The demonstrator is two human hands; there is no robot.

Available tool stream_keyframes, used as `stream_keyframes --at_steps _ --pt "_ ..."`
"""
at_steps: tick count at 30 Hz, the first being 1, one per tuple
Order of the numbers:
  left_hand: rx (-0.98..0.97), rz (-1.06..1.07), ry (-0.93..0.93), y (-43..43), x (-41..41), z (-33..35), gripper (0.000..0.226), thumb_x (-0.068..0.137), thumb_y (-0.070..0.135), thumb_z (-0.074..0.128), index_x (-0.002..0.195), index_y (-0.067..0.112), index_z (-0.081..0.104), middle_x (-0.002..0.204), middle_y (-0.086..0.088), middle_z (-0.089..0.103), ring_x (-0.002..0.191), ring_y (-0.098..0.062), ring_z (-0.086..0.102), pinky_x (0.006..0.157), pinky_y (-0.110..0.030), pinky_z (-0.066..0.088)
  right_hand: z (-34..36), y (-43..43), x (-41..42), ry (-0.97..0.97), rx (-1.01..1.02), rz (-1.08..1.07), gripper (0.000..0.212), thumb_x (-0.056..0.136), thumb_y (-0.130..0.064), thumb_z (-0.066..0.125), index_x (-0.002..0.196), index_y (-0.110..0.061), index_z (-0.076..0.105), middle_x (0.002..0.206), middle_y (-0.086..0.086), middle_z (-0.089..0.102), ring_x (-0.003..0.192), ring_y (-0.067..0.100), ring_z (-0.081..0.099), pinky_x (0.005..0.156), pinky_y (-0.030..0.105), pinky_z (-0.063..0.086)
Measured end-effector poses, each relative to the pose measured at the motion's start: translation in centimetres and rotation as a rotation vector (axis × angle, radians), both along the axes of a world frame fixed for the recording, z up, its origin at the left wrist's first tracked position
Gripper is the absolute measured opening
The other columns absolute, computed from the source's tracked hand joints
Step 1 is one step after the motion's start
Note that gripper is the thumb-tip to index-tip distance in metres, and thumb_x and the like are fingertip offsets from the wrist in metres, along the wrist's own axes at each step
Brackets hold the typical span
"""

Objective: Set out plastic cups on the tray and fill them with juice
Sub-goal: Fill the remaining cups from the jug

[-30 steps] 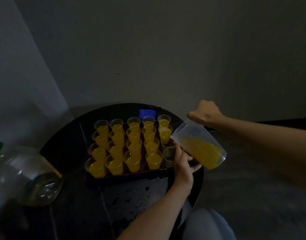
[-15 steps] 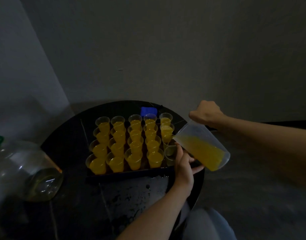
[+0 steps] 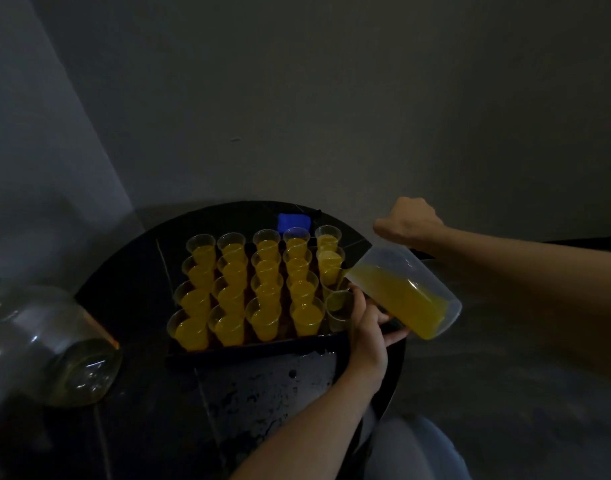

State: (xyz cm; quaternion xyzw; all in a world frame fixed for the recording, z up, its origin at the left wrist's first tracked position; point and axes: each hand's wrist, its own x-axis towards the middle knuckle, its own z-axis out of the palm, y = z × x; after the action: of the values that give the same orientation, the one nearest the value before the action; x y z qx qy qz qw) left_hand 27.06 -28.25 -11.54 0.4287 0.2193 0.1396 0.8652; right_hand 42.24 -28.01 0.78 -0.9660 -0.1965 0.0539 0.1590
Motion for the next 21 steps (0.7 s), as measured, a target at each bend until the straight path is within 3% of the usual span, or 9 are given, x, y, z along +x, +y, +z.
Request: stream_keyframes --at_steps 10,16,21 --pt "0.008 -0.007 -0.011 0.2 -0.05 -0.34 0.065 0.1 0.007 0.036 0.154 0.041 0.028 0.138 -0.009 0.05 0.122 -0.029 0.056 0.093 -0.052 0.058 -0.08 0.03 0.07 0.018 0.001 0.012 0.028 0.092 -0.033 0.062 0.077 -0.01 0.056 0.07 0.006 0.052 0.058 0.016 0.047 0.048 0.023 0.037" --pt "0.0 0.005 -0.013 0.19 -0.13 -0.28 0.053 0.104 0.01 0.036 0.144 0.045 0.035 0.132 -0.009 0.056 0.119 -0.027 0.059 0.094 -0.055 0.056 -0.24 0.24 -0.08 0.011 -0.007 -0.001 0.029 0.091 -0.032 0.062 0.072 -0.011 0.053 0.067 0.005 0.05 0.055 0.015 0.045 0.047 0.024 0.036" --pt "-0.001 -0.017 -0.024 0.5 -0.01 -0.46 0.066 0.097 0.003 0.037 0.153 0.038 0.034 0.137 -0.013 0.051 0.123 -0.032 0.056 0.085 -0.048 0.061 0.02 0.01 -0.15 0.028 0.005 -0.014 0.025 0.09 -0.029 0.062 0.077 -0.009 0.056 0.074 0.007 0.055 0.062 0.018 0.051 0.051 0.026 0.04"
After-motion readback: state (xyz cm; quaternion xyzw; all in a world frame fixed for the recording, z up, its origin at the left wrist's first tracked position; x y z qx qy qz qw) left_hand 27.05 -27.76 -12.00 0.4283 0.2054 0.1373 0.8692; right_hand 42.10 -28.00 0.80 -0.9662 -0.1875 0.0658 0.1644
